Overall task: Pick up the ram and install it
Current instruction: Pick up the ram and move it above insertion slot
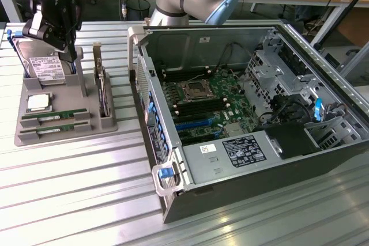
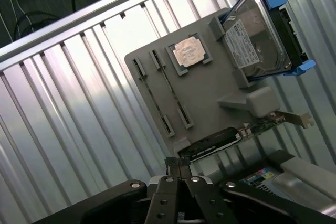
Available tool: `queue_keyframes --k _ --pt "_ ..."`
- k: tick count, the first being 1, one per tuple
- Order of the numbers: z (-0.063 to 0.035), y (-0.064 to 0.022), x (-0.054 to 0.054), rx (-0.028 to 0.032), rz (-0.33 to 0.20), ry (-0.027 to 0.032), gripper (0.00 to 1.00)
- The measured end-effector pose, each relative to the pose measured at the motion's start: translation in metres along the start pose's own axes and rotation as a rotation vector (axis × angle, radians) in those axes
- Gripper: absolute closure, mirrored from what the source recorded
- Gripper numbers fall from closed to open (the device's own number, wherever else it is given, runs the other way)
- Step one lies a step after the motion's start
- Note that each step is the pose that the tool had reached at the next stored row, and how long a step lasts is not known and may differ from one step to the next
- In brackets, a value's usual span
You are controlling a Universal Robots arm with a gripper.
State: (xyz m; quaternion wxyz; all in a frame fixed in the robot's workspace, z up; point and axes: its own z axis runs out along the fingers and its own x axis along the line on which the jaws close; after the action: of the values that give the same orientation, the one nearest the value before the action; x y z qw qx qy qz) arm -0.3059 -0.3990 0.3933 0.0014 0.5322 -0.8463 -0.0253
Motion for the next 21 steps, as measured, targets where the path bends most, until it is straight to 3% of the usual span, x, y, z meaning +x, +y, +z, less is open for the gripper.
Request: queue_keyframes --k 21 --pt "0.0000 0.0000 0.0000 -0.0032 -0.131 0.0058 0.89"
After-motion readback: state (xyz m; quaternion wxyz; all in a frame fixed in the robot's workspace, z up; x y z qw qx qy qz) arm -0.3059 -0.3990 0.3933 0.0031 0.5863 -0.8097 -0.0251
